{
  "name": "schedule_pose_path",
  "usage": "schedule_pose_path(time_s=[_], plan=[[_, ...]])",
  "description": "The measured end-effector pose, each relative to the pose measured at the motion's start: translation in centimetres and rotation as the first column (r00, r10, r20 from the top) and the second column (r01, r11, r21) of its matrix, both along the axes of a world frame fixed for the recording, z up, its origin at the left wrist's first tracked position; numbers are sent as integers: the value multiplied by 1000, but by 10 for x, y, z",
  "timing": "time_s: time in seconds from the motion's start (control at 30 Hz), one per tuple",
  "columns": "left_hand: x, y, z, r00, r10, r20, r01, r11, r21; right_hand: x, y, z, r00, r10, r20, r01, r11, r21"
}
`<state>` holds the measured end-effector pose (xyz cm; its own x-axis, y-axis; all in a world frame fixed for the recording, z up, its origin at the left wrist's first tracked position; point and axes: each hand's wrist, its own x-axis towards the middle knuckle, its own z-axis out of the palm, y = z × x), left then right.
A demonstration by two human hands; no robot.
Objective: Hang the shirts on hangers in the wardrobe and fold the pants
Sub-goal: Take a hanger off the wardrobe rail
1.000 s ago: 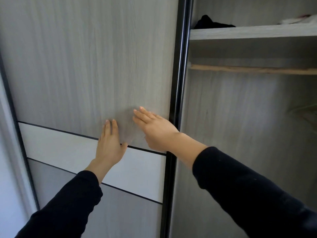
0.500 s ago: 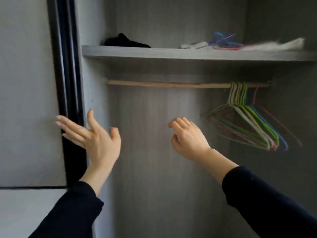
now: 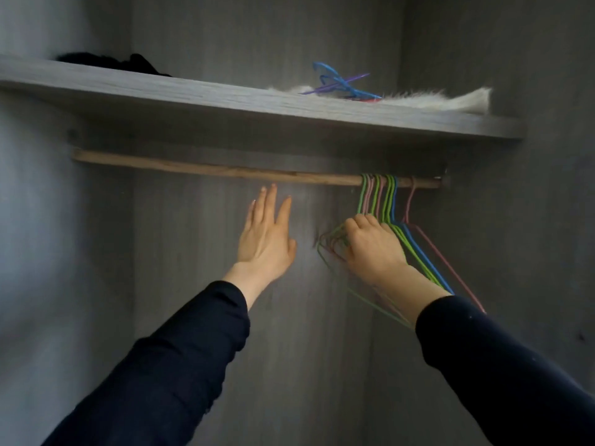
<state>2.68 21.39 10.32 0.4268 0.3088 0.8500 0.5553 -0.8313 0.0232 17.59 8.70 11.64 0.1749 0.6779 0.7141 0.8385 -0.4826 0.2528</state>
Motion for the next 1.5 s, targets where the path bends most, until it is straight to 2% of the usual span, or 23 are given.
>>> schedule_pose_path(time_s=[0.07,0.17,0.33,0.5,0.6,0.67,0.77,0.9,1.27,1.4,1.5], plan=[[20,8,22,999,4,-48,-2,999,53,16,3,8,998,-58,3,58,998,-10],[38,27,55,1000,-11,-13,12,997,73,34,10,16,991,-130,17,130,991,-17],[47,70,78,995,13,-98,-15,1000,-27,45,26,23,976,-213,-51,210,976,-52],[50,90,60,993,-107,43,104,993,59,45,43,29,959,-283,8,283,956,-82],[55,93,59,992,-115,55,111,991,75,40,52,33,953,-301,45,304,949,-82],[57,96,58,990,-127,52,123,989,86,36,57,38,954,-298,5,298,952,-68],[57,99,57,991,-121,54,116,988,99,31,63,47,947,-271,-174,270,962,-29],[58,99,57,990,-132,55,126,988,93,25,67,55,920,-156,-359,207,973,106],[59,97,54,984,-176,8,175,984,34,-6,39,11,840,95,-535,64,960,271],[58,77,44,983,-185,6,185,980,-67,-23,-1,-14,738,190,-648,14,955,296],[61,31,15,952,-307,23,307,942,-135,-33,-43,-40,608,219,-763,3,961,278]])
